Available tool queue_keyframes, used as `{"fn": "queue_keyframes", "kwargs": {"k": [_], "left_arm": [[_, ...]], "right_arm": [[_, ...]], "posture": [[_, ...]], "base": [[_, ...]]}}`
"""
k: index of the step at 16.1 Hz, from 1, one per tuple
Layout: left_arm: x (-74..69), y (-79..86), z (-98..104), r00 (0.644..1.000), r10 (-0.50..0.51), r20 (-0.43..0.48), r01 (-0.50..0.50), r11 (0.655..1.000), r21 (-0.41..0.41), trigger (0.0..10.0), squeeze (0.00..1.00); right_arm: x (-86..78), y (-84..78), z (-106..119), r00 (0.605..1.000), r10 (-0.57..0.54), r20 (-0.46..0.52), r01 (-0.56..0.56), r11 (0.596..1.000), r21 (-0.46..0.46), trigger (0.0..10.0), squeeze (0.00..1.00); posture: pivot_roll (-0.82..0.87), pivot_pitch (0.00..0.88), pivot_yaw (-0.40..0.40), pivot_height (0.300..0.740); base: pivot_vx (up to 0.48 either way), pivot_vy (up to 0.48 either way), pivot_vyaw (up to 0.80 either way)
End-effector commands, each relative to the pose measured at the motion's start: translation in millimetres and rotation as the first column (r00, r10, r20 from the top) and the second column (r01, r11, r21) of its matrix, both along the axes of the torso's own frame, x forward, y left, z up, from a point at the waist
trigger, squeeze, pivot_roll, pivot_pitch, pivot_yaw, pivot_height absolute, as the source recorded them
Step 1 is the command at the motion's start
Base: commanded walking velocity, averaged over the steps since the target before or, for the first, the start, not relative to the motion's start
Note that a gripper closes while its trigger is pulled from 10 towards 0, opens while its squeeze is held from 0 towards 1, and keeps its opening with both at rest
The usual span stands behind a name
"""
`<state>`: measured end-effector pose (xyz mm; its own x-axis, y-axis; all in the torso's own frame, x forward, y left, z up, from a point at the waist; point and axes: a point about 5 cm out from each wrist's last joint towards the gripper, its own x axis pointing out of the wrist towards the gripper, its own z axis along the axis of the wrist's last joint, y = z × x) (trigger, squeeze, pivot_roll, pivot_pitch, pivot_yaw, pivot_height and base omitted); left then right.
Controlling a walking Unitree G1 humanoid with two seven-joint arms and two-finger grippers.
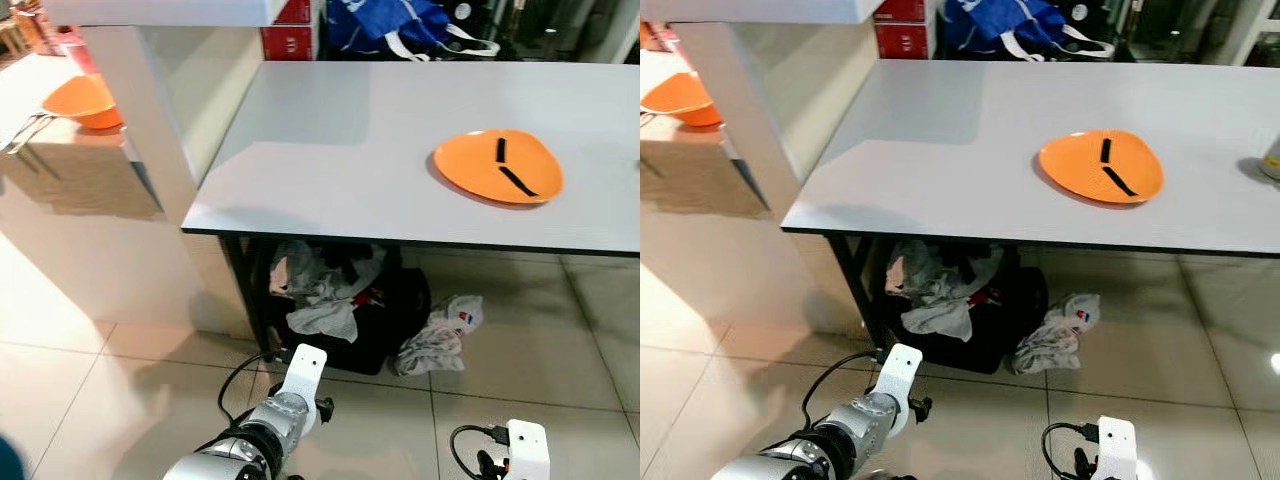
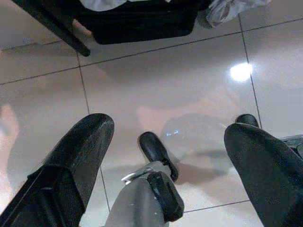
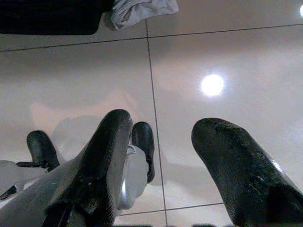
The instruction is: Setting the table
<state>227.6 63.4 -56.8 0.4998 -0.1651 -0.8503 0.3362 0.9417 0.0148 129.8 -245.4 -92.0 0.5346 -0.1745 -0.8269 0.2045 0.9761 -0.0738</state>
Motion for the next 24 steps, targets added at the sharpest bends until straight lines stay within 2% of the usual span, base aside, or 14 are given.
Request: {"fn": "queue_keyframes", "kwargs": {"k": [1,9,24], "left_arm": [[0.9,-0.2,0.6,1.000,-0.017,0.008,0.017,1.000,0.006,10.0,0.00],[3.1,3.9,1.2,1.000,-0.026,0.008,0.026,0.999,0.025,10.0,0.00],[4.2,6.3,1.4,1.000,-0.012,0.010,0.012,0.999,0.035,10.0,0.00]], "right_arm": [[0.0,-1.1,0.4,1.000,0.001,0.002,-0.001,1.000,-0.001,10.0,0.00],[2.3,2.0,0.2,1.000,-0.008,0.007,0.008,1.000,0.005,10.0,0.00],[3.6,4.2,0.1,1.000,0.022,0.002,-0.022,1.000,0.008,10.0,0.00]], "posture": [[-0.16,0.000,0.093,0.735],[-0.16,0.000,0.107,0.735],[-0.12,0.000,0.086,0.735]], "base": [[0.000,0.000,0.00],[0.000,0.000,0.00],[0.000,0.000,0.00]]}}
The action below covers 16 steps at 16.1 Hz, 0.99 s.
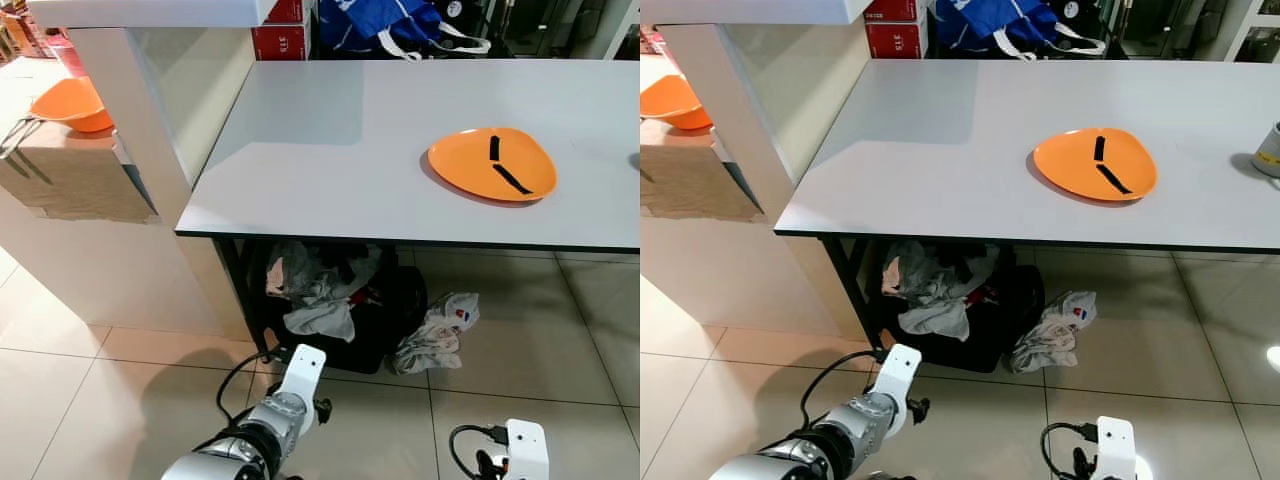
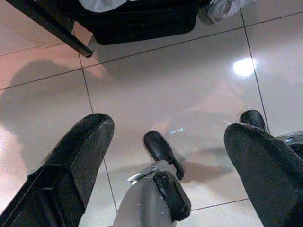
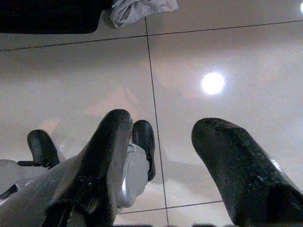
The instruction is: Setting the table
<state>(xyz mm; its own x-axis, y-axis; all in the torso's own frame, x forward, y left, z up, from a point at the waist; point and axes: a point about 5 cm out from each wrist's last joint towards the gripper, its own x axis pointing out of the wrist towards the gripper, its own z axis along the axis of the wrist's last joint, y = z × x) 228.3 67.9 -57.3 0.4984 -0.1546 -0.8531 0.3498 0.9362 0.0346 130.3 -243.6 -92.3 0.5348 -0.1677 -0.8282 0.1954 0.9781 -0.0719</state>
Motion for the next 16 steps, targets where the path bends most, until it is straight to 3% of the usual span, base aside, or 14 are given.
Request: {"fn": "queue_keyframes", "kwargs": {"k": [1,9,11,16], "left_arm": [[3.5,1.9,1.9,1.000,0.003,0.009,-0.003,1.000,0.014,10.0,0.00],[3.4,3.9,1.5,1.000,0.016,0.007,-0.016,1.000,0.018,10.0,0.00],[3.3,4.6,1.2,1.000,0.010,0.008,-0.010,1.000,0.011,10.0,0.00],[3.4,6.3,0.9,1.000,0.016,0.008,-0.016,1.000,0.004,10.0,0.00]], "right_arm": [[3.0,2.7,0.3,1.000,0.013,0.004,-0.013,1.000,0.006,10.0,0.00],[3.2,4.6,-0.1,1.000,0.021,0.002,-0.021,1.000,0.011,10.0,0.00],[3.1,6.0,-0.5,1.000,0.023,0.001,-0.023,1.000,0.015,10.0,0.00],[3.7,8.4,-0.9,0.999,0.032,0.001,-0.032,0.999,0.018,10.0,0.00]], "posture": [[-0.12,0.000,0.087,0.735],[-0.10,0.000,0.061,0.735],[-0.11,0.000,0.016,0.735],[-0.11,0.000,-0.012,0.735]], "base": [[0.000,0.000,0.00],[0.000,0.000,0.00],[0.000,0.000,0.00],[0.000,0.000,0.00]]}}
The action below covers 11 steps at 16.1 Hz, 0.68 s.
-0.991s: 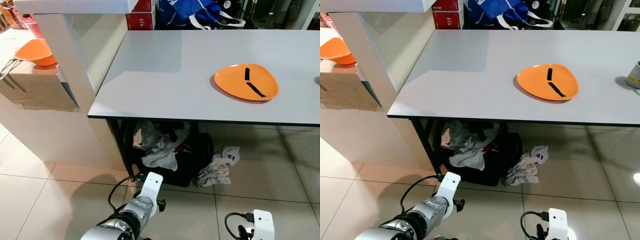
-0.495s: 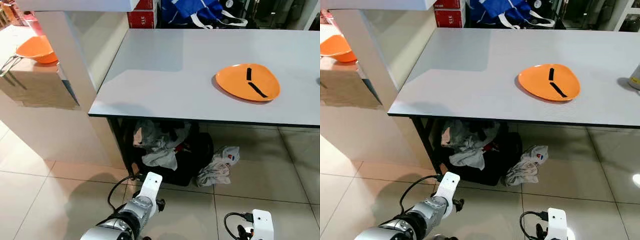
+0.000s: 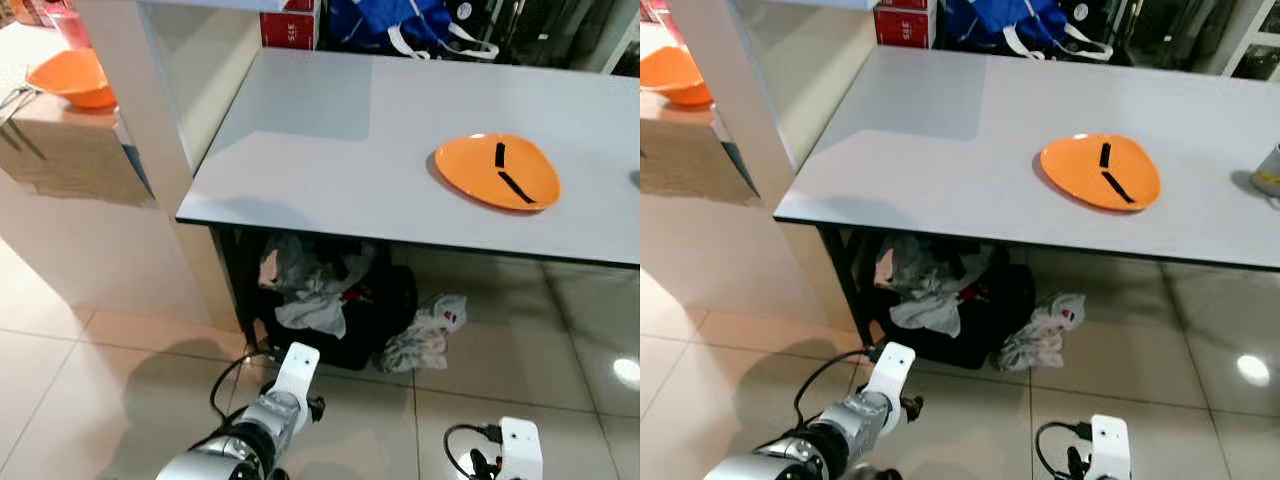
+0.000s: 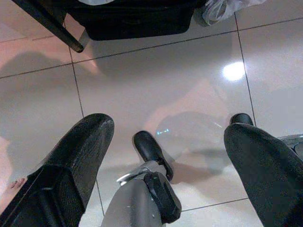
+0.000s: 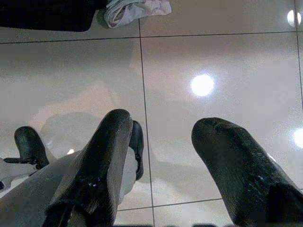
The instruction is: Setting the table
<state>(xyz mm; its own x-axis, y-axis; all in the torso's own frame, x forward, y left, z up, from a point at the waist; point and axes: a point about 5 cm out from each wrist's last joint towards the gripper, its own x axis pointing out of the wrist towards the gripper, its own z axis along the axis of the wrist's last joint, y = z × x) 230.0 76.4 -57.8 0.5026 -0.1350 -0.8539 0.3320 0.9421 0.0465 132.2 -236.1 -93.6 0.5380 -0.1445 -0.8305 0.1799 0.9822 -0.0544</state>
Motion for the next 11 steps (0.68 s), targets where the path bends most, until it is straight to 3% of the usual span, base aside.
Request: {"fn": "queue_keyframes", "kwargs": {"k": [1,11], "left_arm": [[1.4,-2.2,1.3,1.000,-0.002,0.006,0.002,1.000,-0.009,10.0,0.00],[-1.9,-4.4,-0.4,1.000,-0.004,-0.002,0.004,1.000,-0.011,10.0,0.00]], "right_arm": [[1.6,0.9,0.3,1.000,0.018,-0.001,-0.018,1.000,0.000,10.0,0.00],[-1.5,-1.0,-0.2,1.000,0.021,-0.007,-0.021,1.000,-0.001,10.0,0.00]], "posture": [[-0.11,0.000,-0.015,0.735],[-0.11,0.000,-0.030,0.735]], "base": [[0.000,0.000,0.00],[0.000,0.000,0.00]]}}
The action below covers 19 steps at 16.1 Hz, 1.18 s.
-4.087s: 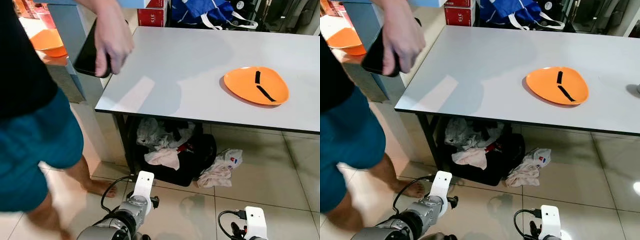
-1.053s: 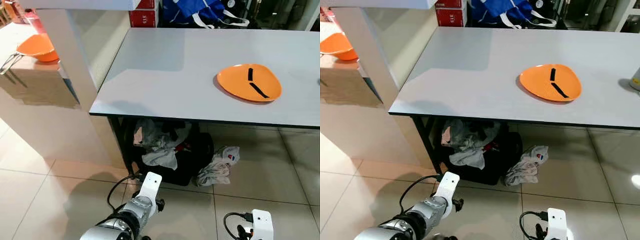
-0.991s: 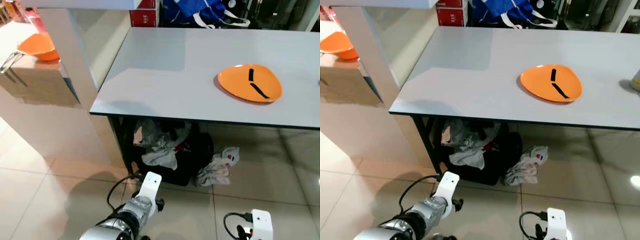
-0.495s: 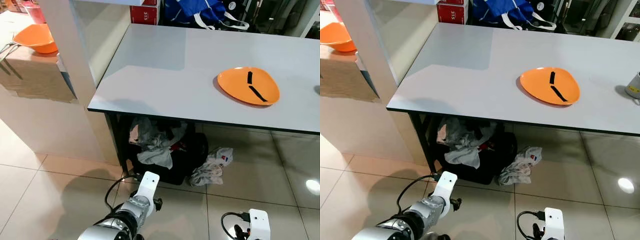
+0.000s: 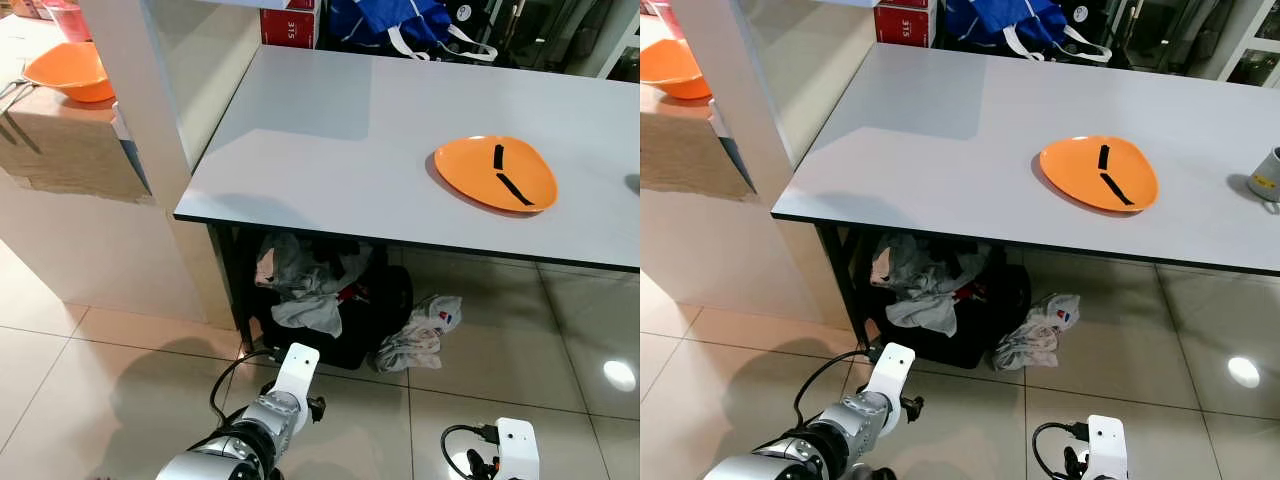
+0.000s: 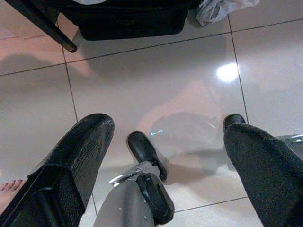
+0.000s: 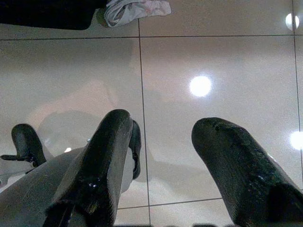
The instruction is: Setting the table
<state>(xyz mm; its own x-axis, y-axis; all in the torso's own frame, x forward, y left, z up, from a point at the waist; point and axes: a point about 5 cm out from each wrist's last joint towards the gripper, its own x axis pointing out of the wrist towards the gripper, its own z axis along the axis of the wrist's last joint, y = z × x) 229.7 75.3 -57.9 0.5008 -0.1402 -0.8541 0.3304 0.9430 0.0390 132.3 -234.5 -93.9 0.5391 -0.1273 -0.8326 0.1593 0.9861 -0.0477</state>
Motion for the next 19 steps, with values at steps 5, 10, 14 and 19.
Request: {"fn": "queue_keyframes", "kwargs": {"k": [5,10,14,19], "left_arm": [[-2.1,-4.5,-0.5,1.000,-0.012,0.003,0.012,1.000,0.000,10.0,0.00],[-2.4,-4.8,-0.6,1.000,-0.011,0.002,0.011,1.000,0.000,10.0,0.00],[-2.2,-4.7,-0.5,1.000,-0.012,0.001,0.012,1.000,0.001,10.0,0.00],[-2.1,-4.6,-0.5,1.000,-0.007,0.000,0.007,1.000,0.000,10.0,0.00]], "right_arm": [[-2.1,-3.9,0.2,1.000,0.004,-0.008,-0.004,1.000,-0.015,10.0,0.00],[-2.1,-4.3,0.3,1.000,0.010,-0.010,-0.010,1.000,-0.019,10.0,0.00],[-2.0,-4.2,0.3,1.000,0.010,-0.010,-0.010,1.000,-0.018,10.0,0.00],[-1.7,-4.2,0.4,1.000,0.014,-0.011,-0.014,1.000,-0.018,10.0,0.00]], "posture": [[-0.12,0.000,-0.030,0.735],[-0.11,0.000,-0.032,0.735],[-0.12,0.000,-0.029,0.735],[-0.11,0.000,-0.035,0.735]], "base": [[0.000,0.000,0.00],[0.000,0.000,0.00],[0.000,0.000,0.00],[0.000,0.000,0.00]]}}
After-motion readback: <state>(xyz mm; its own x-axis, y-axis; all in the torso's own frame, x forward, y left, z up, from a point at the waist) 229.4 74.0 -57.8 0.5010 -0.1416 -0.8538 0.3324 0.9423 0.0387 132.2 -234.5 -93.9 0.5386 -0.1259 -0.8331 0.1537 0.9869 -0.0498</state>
